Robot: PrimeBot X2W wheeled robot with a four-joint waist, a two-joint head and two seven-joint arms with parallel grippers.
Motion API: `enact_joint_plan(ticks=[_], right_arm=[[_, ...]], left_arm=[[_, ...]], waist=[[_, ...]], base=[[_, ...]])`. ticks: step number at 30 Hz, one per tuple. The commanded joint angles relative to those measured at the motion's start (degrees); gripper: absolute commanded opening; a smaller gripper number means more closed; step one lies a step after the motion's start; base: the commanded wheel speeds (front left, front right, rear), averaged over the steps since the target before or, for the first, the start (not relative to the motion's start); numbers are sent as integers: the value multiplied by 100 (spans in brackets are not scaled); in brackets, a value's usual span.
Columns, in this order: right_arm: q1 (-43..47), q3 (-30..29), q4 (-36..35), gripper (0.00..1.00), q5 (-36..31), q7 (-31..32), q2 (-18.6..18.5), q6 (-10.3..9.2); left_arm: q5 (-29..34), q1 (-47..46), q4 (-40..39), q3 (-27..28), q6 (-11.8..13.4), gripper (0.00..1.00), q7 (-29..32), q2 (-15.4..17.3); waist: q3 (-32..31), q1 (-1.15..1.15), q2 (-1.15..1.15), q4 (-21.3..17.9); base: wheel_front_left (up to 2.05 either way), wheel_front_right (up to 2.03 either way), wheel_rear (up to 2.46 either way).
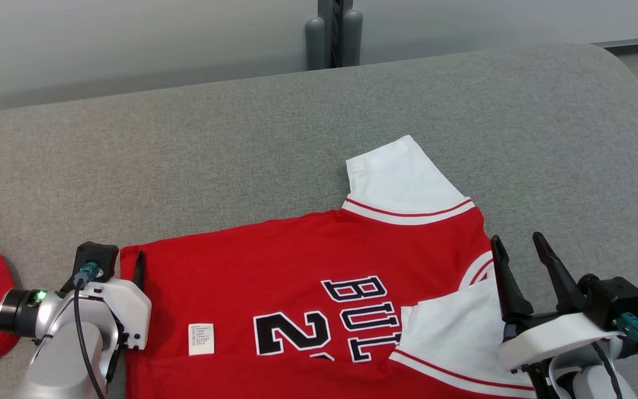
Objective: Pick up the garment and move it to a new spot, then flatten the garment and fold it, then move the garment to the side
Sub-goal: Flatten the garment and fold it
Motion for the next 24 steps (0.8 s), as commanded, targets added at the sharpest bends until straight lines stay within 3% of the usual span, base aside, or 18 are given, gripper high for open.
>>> enact_joint_plan(ticks=[1,2,3,4,5,6,7,17,24], right_arm=[[20,-8,-39,100,-14,23,-16,2],[15,-8,-42,100,-16,25,-17,3],[5,-6,-42,100,-17,24,-16,3],[-5,-8,-43,100,-17,26,-14,3],[-15,-10,-41,100,-16,23,-14,3],[-15,-10,-41,100,-16,23,-14,3],[-23,-19,-38,100,-17,25,-14,3],[-28,-83,62,100,-31,5,-10,3],[-422,-235,148,100,-22,205,-94,3]], left_arm=[[-24,-101,99,-29,-32,100,-18,-26],[-18,-129,125,-41,-53,100,-32,-36],[-13,-164,153,-50,-62,93,-51,-45],[-21,-194,182,-53,-64,56,-61,-53],[-21,-215,222,-63,-92,31,-68,-57],[-21,-215,222,-63,-92,31,-68,-57],[-24,-239,265,-77,-114,0,-70,-57],[11,-366,245,-142,-121,0,-259,-95],[290,-198,-651,-296,-75,0,-311,-133]], waist=[[26,0,0,11],[41,0,0,13],[56,0,0,15],[68,0,0,17],[76,0,0,18],[76,0,0,18],[82,0,0,19],[-3,0,0,139],[-23,0,0,509]], base=[[0,0,0],[0,0,0],[0,0,0],[0,0,0],[0,0,0],[0,0,0],[0,0,0],[0,0,0],[0,0,0]])
